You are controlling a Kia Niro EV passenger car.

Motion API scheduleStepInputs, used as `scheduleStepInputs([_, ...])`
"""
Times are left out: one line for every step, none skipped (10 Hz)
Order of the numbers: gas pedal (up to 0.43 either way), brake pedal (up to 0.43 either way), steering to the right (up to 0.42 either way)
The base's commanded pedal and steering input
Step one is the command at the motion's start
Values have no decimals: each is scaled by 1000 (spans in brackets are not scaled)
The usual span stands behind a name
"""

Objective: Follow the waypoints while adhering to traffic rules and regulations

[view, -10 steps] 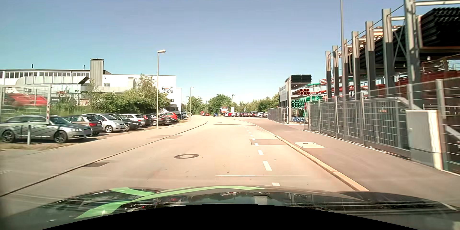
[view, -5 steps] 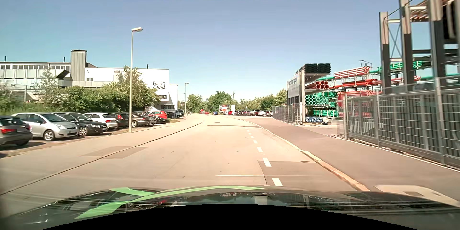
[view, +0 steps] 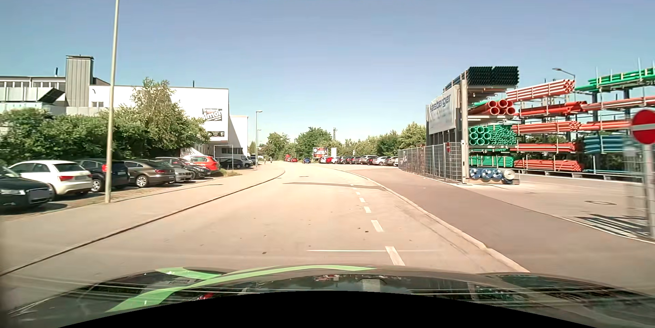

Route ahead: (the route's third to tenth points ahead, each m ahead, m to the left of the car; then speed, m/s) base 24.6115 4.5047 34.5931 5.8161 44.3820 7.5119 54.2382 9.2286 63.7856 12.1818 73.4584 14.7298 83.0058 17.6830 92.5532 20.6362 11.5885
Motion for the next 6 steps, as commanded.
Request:
scheduleStepInputs([138, 0, -12])
scheduleStepInputs([138, 0, -13])
scheduleStepInputs([138, 0, -14])
scheduleStepInputs([138, 0, -15])
scheduleStepInputs([138, 0, -16])
scheduleStepInputs([138, 0, -16])
